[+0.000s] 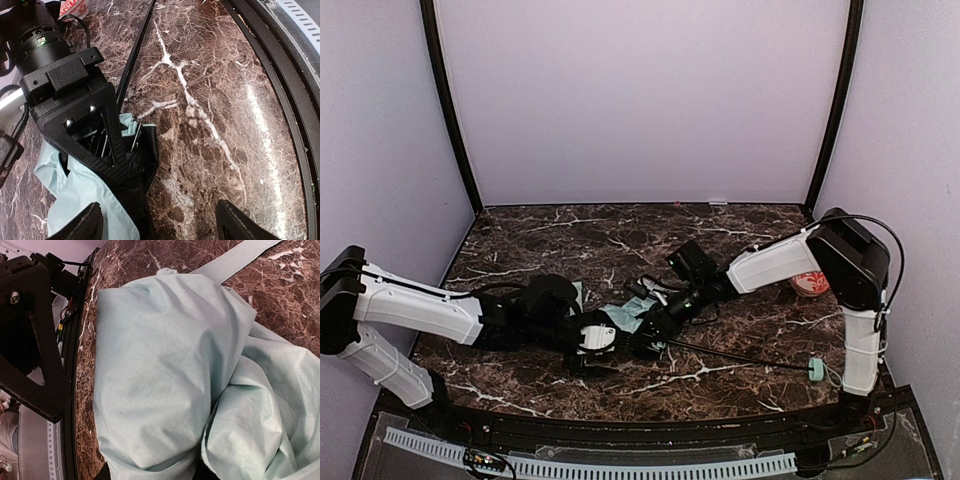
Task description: Put away the umbrella
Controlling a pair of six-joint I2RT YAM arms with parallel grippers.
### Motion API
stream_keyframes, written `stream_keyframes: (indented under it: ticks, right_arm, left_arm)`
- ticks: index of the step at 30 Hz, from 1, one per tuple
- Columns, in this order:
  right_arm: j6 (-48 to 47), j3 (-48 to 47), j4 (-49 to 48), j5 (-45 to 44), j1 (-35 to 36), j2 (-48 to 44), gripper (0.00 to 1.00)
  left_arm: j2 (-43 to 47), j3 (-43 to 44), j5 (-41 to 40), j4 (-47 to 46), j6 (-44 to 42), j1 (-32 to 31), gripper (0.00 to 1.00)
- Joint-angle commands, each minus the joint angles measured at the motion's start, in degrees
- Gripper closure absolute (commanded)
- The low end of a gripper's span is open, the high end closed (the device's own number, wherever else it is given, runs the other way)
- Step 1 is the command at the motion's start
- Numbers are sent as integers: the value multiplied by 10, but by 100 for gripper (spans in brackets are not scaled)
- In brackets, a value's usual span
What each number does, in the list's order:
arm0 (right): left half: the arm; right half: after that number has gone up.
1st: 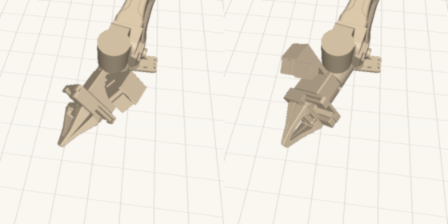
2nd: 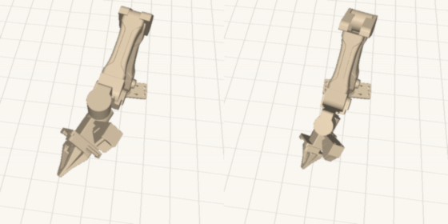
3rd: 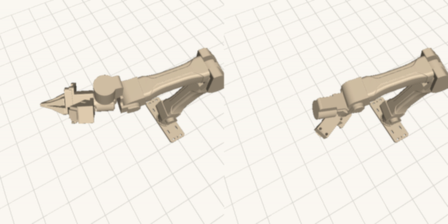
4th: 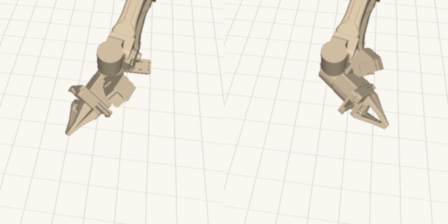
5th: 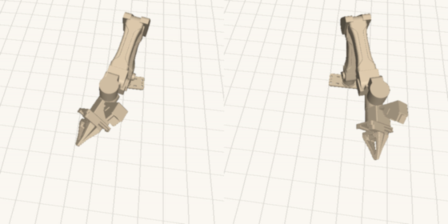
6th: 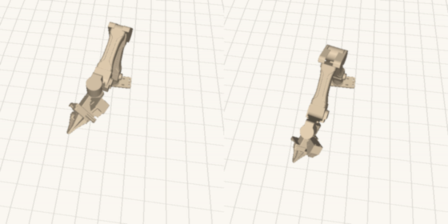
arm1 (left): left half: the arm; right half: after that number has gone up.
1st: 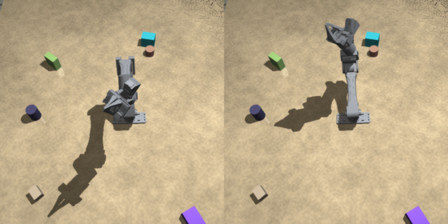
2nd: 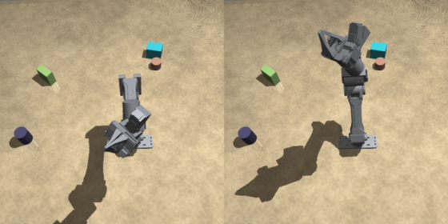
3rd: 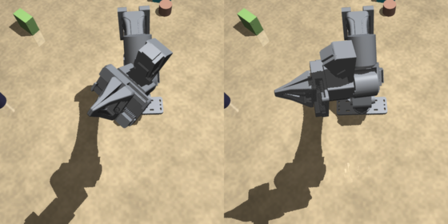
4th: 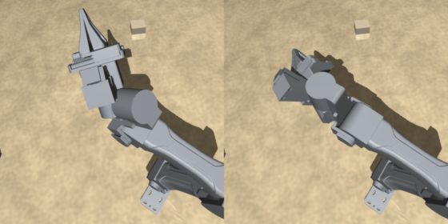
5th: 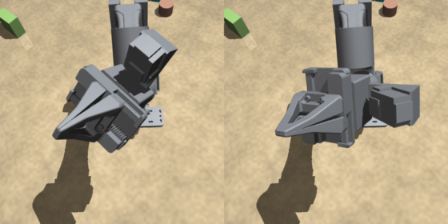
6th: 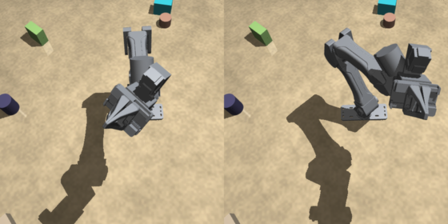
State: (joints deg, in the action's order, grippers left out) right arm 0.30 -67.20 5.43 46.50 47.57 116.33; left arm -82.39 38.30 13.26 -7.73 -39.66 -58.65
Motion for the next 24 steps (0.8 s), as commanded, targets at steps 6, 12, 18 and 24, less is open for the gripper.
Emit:
stream_keyframes:
  ticks: [6, 12, 18, 24]
  right_arm:
    - [5, -7, 100, -9, -6, 44, 87]
    - [-24, -20, 142, -1, -6, 56, 88]
    - [7, -3, 85, -22, -6, 29, 98]
    - [-1, 1, 57, -27, -10, -11, 100]
  left_arm:
    - [-32, -8, -69, 6, -38, 0, 22]
    - [14, -2, -76, -34, -69, 0, 22]
    - [116, -31, -9, -47, 27, 20, 23]
    - [115, -54, -70, -92, 203, 73, 28]
